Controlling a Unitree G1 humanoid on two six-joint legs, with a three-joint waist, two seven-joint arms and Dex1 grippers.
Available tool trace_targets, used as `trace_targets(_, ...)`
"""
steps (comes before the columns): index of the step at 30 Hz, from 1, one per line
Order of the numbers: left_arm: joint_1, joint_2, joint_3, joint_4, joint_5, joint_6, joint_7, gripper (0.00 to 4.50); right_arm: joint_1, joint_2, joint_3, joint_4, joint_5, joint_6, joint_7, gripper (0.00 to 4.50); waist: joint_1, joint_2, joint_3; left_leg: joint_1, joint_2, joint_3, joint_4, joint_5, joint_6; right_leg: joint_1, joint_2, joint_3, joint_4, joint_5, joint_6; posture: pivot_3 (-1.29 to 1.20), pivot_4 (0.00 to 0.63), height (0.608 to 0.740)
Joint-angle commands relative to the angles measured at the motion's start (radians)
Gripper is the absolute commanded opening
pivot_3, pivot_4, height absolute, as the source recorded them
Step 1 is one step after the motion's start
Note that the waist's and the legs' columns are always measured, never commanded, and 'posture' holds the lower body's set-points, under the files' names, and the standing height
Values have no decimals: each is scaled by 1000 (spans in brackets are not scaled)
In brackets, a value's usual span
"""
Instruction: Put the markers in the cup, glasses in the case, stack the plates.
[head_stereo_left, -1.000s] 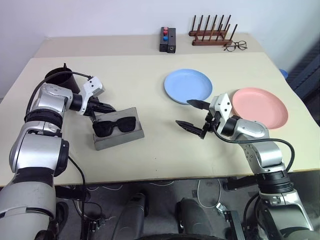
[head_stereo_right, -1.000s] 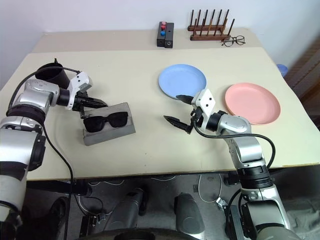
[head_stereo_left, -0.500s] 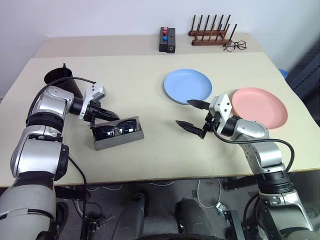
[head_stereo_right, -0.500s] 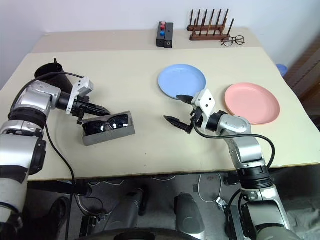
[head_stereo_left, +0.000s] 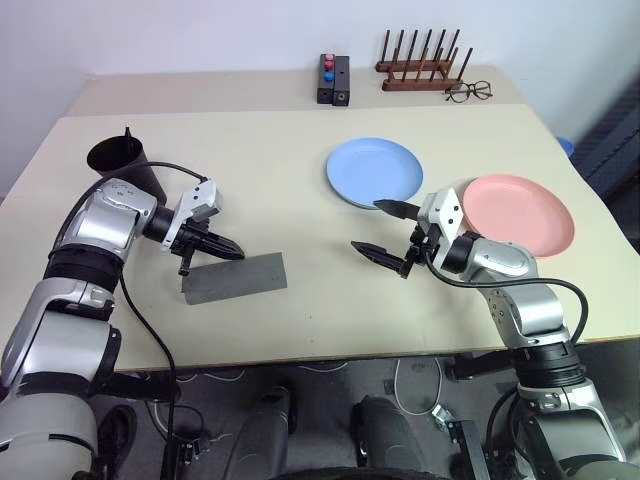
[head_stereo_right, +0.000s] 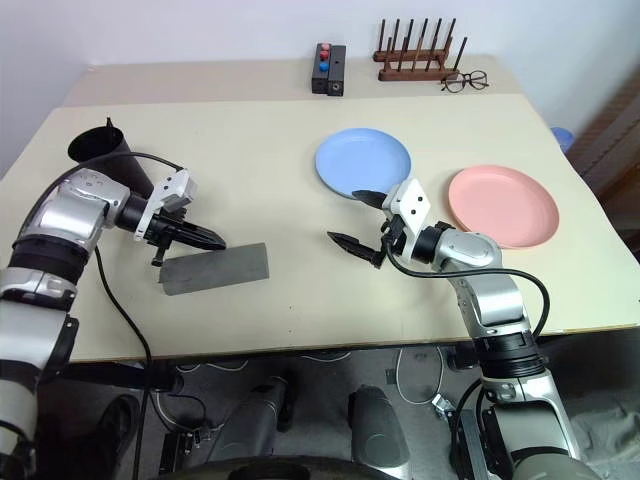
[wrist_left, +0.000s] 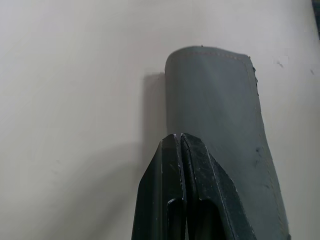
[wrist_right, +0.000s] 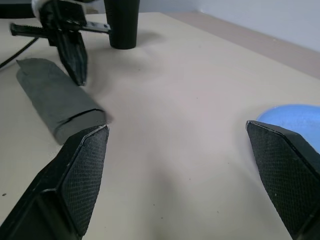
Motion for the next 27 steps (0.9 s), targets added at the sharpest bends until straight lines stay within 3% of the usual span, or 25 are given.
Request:
trace_targets(1,-54,-32,106,4,-54,33,28,59,-17,2,-15,-14,6,-20,-4,4500,4,0,0,0,0,0,0,0,0,0,0,0,0,0,0,0,150,737)
trace_targets(5,-147,-84,229,100,-107,21,108,59,-45,-6,-56,15,17,-27,-21,4500,5,0,0,0,0,0,1,0,0,0,0,-1,0,0,0,0,150,737)
trace_targets(8,-158,-118,326,66,-205,33,57,786,-91,-45,-107,77,-7,-9,-75,4500,-2,0,0,0,0,0,1,0,0,0,0,-1,0,0,0,0,150,737)
trace_targets(15,-33,-180,368,-188,-296,153,93,4212,-99,-208,-144,204,-142,43,-183,4500,-2,0,0,0,0,1,0,0,0,0,0,1,0,0,0,0,150,737)
trace_targets(21,66,-198,372,-379,-345,258,180,4363,-71,-306,-137,234,-196,134,-191,4500,-2,1,0,0,0,1,0,0,0,0,-1,1,0,0,0,0,150,737)
trace_targets(27,125,-187,368,-481,-350,279,223,4363,-108,-293,-127,310,-216,236,-221,4500,-2,3,-1,1,0,2,0,0,0,0,0,2,0,0,0,0,150,737)
